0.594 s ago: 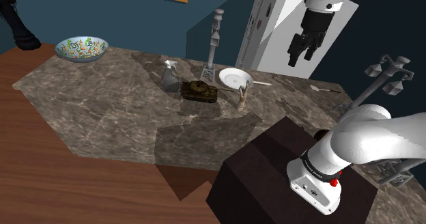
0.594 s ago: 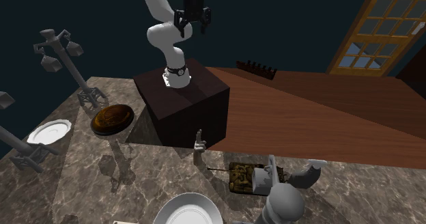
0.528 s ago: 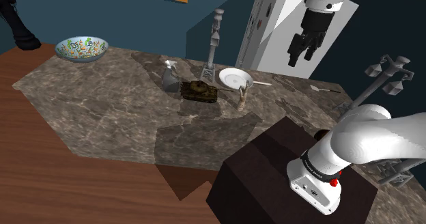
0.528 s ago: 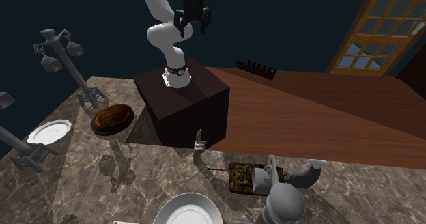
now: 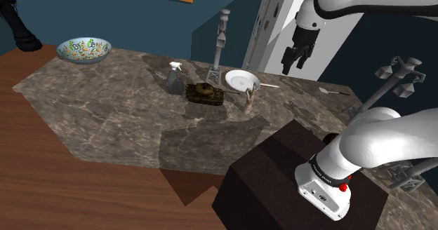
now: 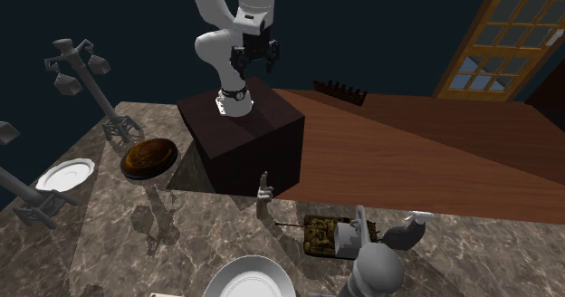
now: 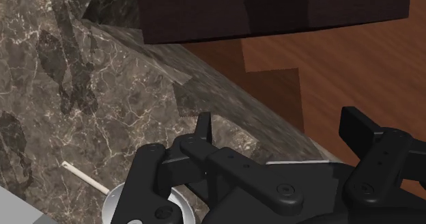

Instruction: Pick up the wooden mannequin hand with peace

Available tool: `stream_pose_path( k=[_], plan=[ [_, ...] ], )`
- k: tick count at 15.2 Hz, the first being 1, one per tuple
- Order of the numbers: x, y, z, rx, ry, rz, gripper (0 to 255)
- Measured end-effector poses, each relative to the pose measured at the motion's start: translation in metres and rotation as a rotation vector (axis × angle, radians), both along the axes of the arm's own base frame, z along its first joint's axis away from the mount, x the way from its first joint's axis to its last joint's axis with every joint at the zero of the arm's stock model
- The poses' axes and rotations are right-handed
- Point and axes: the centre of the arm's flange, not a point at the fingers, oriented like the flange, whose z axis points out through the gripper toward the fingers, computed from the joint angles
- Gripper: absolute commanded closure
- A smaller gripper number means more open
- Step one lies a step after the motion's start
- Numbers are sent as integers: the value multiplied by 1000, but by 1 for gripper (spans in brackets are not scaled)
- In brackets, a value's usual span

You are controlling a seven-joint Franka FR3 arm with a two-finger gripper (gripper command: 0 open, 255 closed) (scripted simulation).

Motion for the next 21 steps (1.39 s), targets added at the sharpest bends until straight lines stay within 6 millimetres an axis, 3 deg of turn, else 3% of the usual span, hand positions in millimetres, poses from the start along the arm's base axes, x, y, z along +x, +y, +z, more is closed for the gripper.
stream_pose_path(
  k=[10,21],
  plan=[
    [71,-50,-100,23,-13,53,0],
    [155,-90,-205,48,-29,110,0]
  ],
)
